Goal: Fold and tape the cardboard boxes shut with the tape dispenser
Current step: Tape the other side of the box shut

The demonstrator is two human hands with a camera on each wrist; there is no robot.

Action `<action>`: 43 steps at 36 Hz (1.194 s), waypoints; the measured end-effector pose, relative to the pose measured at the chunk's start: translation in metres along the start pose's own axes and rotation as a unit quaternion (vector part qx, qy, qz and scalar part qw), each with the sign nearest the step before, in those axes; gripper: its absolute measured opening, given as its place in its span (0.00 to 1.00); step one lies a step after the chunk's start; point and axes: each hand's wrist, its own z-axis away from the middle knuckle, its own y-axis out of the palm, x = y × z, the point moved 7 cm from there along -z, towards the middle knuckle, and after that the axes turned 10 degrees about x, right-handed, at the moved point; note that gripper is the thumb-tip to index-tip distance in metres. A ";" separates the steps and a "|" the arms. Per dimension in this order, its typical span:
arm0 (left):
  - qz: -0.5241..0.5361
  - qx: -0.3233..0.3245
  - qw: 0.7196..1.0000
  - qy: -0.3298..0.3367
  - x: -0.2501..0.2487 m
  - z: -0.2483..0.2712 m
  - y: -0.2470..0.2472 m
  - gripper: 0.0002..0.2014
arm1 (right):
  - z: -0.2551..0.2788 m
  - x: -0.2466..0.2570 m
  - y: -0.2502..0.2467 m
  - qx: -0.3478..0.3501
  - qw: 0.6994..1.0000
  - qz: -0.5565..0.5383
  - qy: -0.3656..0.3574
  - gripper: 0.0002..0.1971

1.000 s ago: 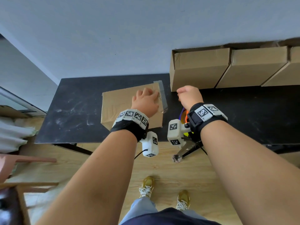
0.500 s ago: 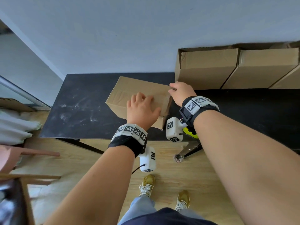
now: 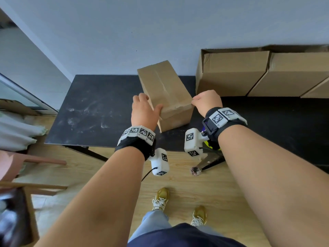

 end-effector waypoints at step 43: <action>0.008 0.036 0.999 0.020 0.015 0.004 0.002 0.20 | 0.042 0.014 0.026 -0.042 0.978 0.119 -0.168 0.18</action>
